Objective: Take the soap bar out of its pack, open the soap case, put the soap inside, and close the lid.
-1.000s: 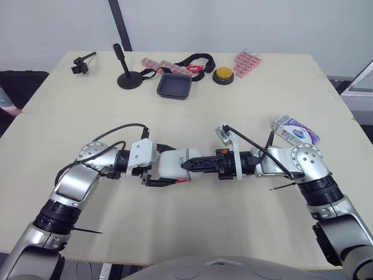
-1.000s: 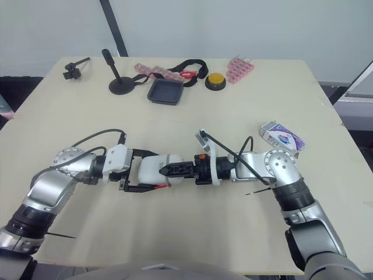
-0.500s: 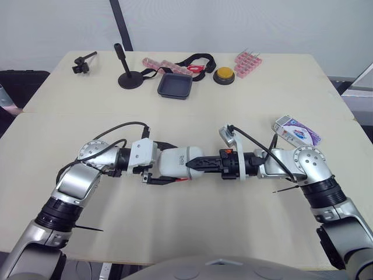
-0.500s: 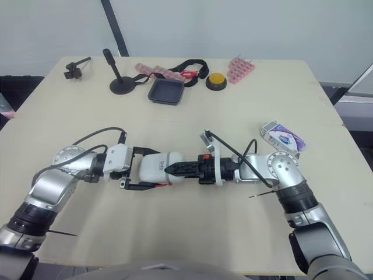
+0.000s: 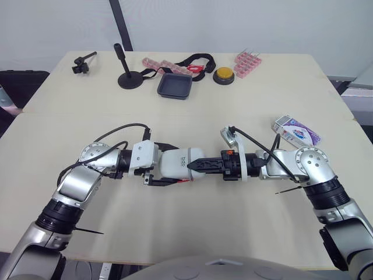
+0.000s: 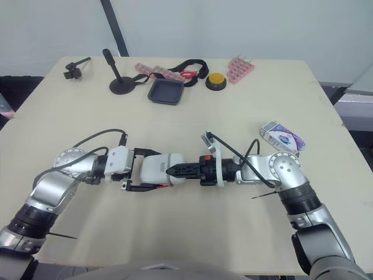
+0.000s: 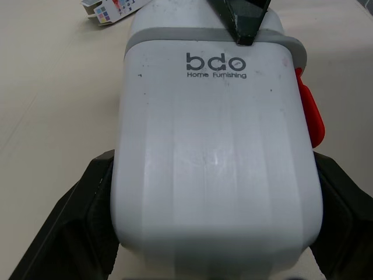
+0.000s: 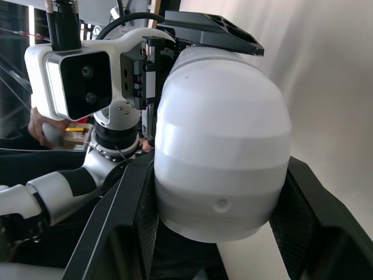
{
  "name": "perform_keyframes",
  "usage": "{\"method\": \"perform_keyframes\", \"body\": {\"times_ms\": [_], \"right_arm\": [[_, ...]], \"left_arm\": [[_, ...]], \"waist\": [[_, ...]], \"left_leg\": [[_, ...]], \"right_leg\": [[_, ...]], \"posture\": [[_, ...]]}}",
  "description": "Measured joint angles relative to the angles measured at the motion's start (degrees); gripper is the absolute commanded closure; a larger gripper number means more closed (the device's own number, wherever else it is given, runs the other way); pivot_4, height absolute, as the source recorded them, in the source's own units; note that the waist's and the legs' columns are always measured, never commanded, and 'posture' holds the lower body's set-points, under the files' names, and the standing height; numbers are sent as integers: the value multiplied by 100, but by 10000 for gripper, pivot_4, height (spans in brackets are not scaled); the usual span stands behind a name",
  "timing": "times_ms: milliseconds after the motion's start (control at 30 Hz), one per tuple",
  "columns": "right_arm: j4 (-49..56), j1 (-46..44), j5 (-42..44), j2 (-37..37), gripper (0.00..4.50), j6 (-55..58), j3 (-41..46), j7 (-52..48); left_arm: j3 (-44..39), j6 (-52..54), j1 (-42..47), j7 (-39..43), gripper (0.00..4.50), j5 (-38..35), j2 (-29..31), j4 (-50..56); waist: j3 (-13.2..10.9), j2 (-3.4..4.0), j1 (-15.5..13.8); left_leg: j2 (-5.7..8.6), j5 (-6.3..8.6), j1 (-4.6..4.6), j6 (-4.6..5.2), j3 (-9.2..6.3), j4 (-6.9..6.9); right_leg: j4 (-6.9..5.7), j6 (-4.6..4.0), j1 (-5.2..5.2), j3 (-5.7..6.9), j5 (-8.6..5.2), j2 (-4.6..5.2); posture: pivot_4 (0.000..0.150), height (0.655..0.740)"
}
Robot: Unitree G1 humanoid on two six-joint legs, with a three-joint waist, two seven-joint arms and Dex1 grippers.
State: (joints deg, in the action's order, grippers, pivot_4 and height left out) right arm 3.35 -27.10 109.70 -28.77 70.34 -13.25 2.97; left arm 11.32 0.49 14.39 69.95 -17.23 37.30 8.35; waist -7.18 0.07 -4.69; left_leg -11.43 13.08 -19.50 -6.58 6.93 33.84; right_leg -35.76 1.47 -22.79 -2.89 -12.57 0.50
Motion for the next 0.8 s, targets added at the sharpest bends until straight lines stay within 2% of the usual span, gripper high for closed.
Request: {"method": "perform_keyframes", "body": {"times_ms": [100,167,233,800], "right_arm": [[8,-2,24,58,23662,-56,-45,109],[46,-2,22,66,13589,-75,-51,146],[68,-14,26,72,7807,-79,-87,175],[-479,141,67,327,7807,323,255,-357]], "left_arm": [[-4,10,-39,-21,10112,5,43,-5],[-6,10,-39,-20,10112,-1,61,-5],[-1,60,-46,-9,10112,-3,62,-31],[-10,116,-74,-54,10112,-55,67,-17]], "waist": [[0,0,3],[0,0,-1],[0,0,-2],[0,-1,-3]], "left_leg": [[0,0,0,0,0,0],[0,0,0,0,0,0],[0,0,0,0,0,0],[0,-1,-2,1,0,2]], "right_leg": [[0,0,-1,0,0,0],[1,0,0,0,0,0],[0,0,0,1,0,1],[-1,0,0,3,0,2]], "posture": [[1500,7400],[1500,7400],[1500,7400],[1500,7400]]}}
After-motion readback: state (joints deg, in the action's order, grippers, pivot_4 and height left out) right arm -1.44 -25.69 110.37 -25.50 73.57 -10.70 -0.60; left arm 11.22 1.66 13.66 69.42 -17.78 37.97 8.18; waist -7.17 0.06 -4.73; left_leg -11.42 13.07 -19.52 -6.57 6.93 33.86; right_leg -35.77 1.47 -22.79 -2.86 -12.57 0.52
